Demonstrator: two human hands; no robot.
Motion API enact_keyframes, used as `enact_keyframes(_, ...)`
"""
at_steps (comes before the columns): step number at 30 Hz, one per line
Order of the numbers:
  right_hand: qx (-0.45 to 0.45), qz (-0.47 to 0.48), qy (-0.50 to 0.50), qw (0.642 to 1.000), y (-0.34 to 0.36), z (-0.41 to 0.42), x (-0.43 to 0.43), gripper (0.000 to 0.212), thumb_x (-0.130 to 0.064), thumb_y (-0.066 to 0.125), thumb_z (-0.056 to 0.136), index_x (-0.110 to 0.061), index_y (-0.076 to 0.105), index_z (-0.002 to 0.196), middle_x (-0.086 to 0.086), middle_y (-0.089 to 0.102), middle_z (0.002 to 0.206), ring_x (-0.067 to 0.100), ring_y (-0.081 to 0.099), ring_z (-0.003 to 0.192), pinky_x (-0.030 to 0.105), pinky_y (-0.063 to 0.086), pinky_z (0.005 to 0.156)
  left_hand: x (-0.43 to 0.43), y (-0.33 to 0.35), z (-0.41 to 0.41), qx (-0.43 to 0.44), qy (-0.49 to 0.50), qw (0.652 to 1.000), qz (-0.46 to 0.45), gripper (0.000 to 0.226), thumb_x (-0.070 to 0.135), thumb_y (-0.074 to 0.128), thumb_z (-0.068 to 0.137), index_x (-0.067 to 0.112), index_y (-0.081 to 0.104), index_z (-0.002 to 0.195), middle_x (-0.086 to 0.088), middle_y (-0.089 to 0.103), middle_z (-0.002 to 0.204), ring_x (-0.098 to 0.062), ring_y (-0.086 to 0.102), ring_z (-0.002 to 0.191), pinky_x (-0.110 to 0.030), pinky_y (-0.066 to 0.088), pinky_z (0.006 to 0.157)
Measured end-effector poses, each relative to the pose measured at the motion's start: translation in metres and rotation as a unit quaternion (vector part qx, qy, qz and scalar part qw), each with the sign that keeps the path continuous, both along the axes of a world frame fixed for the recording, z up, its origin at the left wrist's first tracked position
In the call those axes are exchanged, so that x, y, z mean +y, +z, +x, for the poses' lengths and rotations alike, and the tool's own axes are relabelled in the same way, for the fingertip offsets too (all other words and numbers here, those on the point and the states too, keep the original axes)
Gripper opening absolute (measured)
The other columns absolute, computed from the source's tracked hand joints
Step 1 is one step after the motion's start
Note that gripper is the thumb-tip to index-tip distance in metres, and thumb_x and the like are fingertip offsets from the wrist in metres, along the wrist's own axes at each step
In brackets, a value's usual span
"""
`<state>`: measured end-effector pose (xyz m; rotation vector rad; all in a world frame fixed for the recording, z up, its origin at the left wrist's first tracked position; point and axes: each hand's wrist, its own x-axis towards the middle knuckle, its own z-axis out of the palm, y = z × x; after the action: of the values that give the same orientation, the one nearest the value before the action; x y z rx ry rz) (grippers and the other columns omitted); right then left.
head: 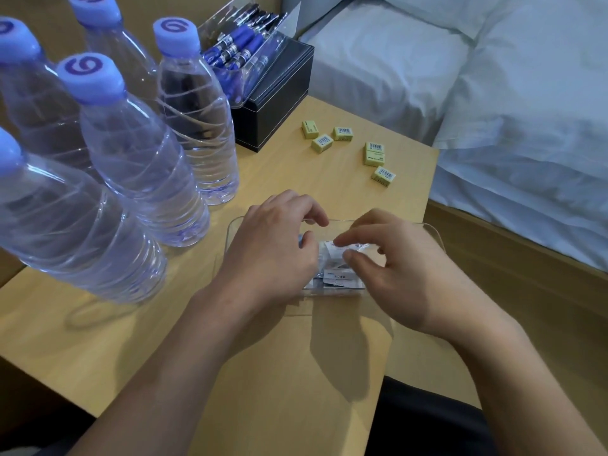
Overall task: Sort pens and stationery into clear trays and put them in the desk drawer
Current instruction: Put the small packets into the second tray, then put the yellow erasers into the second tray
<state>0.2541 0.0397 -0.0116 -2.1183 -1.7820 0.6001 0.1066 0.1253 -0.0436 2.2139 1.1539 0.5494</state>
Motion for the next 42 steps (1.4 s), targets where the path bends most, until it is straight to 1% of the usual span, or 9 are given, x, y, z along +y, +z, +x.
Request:
enact_keyframes(5, -0.023, -0.068, 0.030, 0.997, -0.011, -0.007, 0.004, 0.029, -0.030, 0.049, 0.102, -0.024, 0.066, 0.124, -0.009, 0.053, 0.122, 0.011, 0.048, 0.115, 0.026, 0.036, 0.087, -0.001, 0.000, 0.000, -0.004, -0.005, 1.000, 0.000, 0.024, 0.011, 0.057, 0.089, 0.029, 0.065, 0.103, 0.016, 0.059, 0.109, 0.000, 0.053, 0.104, -0.030, 0.041, 0.096)
enact_keyframes(10, -0.019, -0.055, 0.028, 0.998, 0.000, -0.004, 0.003, 0.029, -0.033, 0.051, 0.101, -0.024, 0.067, 0.124, -0.010, 0.059, 0.118, 0.008, 0.056, 0.108, 0.028, 0.049, 0.093, 0.000, -0.002, -0.001, 0.013, -0.017, 1.000, 0.016, 0.017, 0.022, 0.060, 0.091, 0.032, 0.064, 0.104, 0.017, 0.057, 0.109, 0.006, 0.042, 0.097, -0.023, 0.032, 0.093)
enact_keyframes(18, 0.050, 0.093, -0.159, 0.982, 0.014, 0.048, 0.027, 0.016, -0.017, 0.059, 0.095, -0.023, 0.074, 0.090, -0.014, 0.069, 0.085, -0.001, 0.062, 0.082, 0.004, 0.040, 0.061, -0.002, -0.005, -0.002, 0.088, -0.080, 0.992, 0.036, 0.015, 0.048, 0.060, 0.091, 0.039, 0.072, 0.093, 0.023, 0.052, 0.112, 0.006, 0.028, 0.099, -0.019, 0.012, 0.098)
enact_keyframes(25, -0.093, 0.025, -0.171, 0.981, -0.019, 0.080, 0.098, 0.027, -0.013, 0.058, 0.090, -0.010, 0.071, 0.113, 0.008, 0.062, 0.122, 0.025, 0.058, 0.111, 0.027, 0.038, 0.082, 0.000, -0.004, -0.002, 0.085, -0.079, 0.993, 0.028, 0.018, 0.046, 0.057, 0.095, 0.042, 0.074, 0.099, 0.021, 0.054, 0.108, 0.001, 0.036, 0.104, -0.019, 0.013, 0.096)
enact_keyframes(29, -0.125, -0.024, -0.178, 0.976, -0.027, 0.078, 0.120, 0.022, -0.015, 0.060, 0.088, -0.007, 0.067, 0.107, 0.009, 0.060, 0.115, 0.028, 0.057, 0.104, 0.036, 0.047, 0.085, 0.002, -0.004, -0.003, 0.084, -0.072, 0.993, 0.037, 0.019, 0.045, 0.056, 0.096, 0.042, 0.074, 0.099, 0.020, 0.055, 0.109, 0.000, 0.036, 0.103, -0.019, 0.014, 0.095)
enact_keyframes(33, -0.121, -0.033, -0.177, 0.976, -0.029, 0.071, 0.119, 0.017, -0.013, 0.060, 0.084, -0.012, 0.061, 0.100, 0.004, 0.057, 0.102, 0.026, 0.055, 0.095, 0.033, 0.045, 0.075, 0.007, -0.005, -0.009, 0.079, -0.046, 0.995, 0.040, 0.017, 0.043, 0.058, 0.095, 0.040, 0.074, 0.095, 0.020, 0.056, 0.106, -0.001, 0.037, 0.102, -0.019, 0.015, 0.094)
enact_keyframes(37, -0.039, 0.097, -0.174, 0.979, -0.015, 0.057, 0.089, 0.018, -0.004, 0.066, 0.083, -0.016, 0.059, 0.094, -0.004, 0.062, 0.091, 0.020, 0.059, 0.089, 0.027, 0.043, 0.067, 0.011, -0.008, -0.013, 0.073, -0.026, 0.996, 0.044, 0.016, 0.042, 0.058, 0.095, 0.037, 0.074, 0.093, 0.019, 0.057, 0.106, -0.002, 0.042, 0.107, -0.022, 0.018, 0.102)
enact_keyframes(39, 0.022, 0.184, -0.176, 0.967, -0.001, 0.043, 0.063, 0.021, -0.005, 0.072, 0.083, -0.019, 0.061, 0.095, -0.010, 0.064, 0.092, 0.009, 0.060, 0.089, 0.011, 0.043, 0.069, 0.011, -0.008, -0.013, 0.073, -0.026, 0.996, 0.048, 0.016, 0.041, 0.057, 0.095, 0.037, 0.072, 0.093, 0.019, 0.056, 0.106, -0.002, 0.042, 0.107, -0.023, 0.018, 0.101)
enact_keyframes(42, 0.033, 0.214, -0.172, 0.961, 0.012, 0.021, 0.027, 0.023, -0.014, 0.076, 0.084, -0.029, 0.061, 0.093, -0.015, 0.064, 0.095, 0.000, 0.057, 0.091, 0.007, 0.037, 0.071, 0.010, -0.008, -0.012, 0.080, -0.027, 0.995, 0.056, 0.015, 0.041, 0.056, 0.094, 0.037, 0.069, 0.089, 0.018, 0.056, 0.105, -0.003, 0.043, 0.105, -0.023, 0.017, 0.101)
